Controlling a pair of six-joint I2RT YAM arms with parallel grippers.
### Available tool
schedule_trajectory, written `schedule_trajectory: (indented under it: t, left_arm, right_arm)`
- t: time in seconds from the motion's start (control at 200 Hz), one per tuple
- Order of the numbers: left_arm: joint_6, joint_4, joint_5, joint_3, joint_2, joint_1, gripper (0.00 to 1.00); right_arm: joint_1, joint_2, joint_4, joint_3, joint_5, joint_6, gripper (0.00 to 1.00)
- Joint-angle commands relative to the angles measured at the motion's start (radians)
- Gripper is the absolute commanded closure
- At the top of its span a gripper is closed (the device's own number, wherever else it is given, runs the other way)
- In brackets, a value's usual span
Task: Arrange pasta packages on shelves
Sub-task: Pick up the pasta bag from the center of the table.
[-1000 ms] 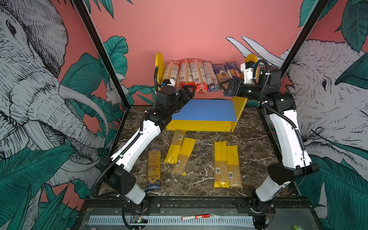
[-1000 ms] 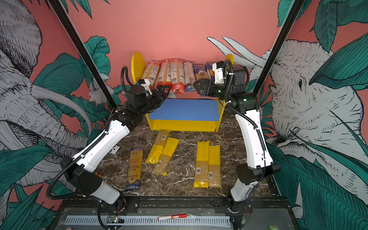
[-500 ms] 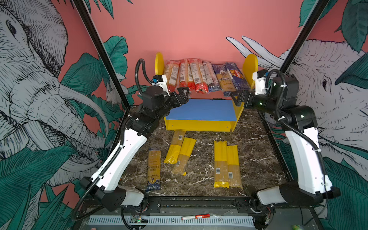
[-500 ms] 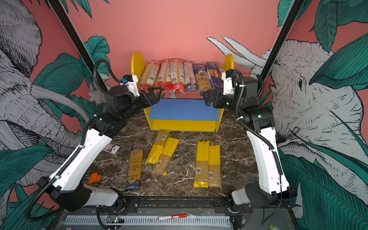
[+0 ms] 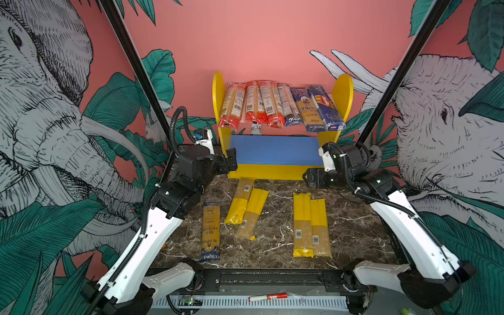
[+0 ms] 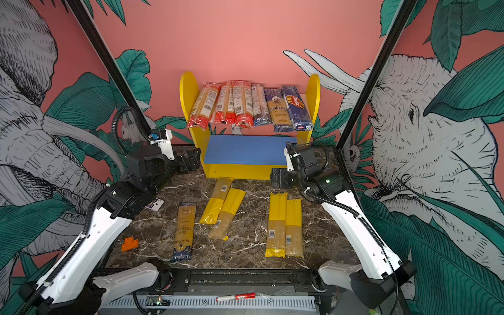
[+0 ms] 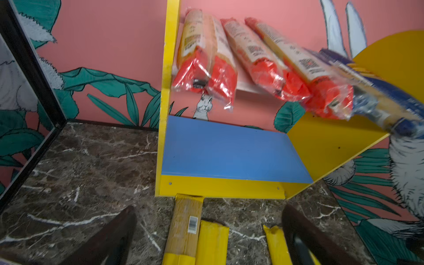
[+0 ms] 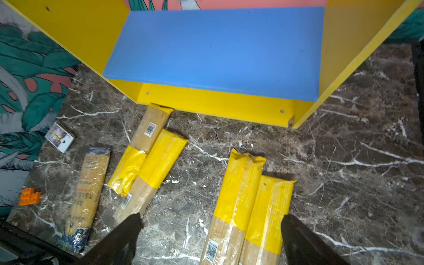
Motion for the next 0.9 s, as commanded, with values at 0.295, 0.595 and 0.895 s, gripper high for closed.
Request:
schedule_trajectory:
  t: [0.295, 0.595, 0.895]
  left_arm:
    - [0.011, -0.068, -0.053, 0.002, -0.017, 0.011, 0.01]
    - [0.004, 0.005, -0.060, -0.211, 0.003, 0.021, 0.00]
    - [0.021, 0.082, 0.002, -0.307, 0.064, 0.022, 0.01]
  right_arm:
    - [0.048, 0.050, 0.061, -0.117, 0.080, 0.102, 0.06]
    - [0.090, 0.074, 0.044, -0.303, 0.117, 0.192, 0.02]
    - [0.094, 0.197, 0.058, -0.272, 0.092, 0.208, 0.01]
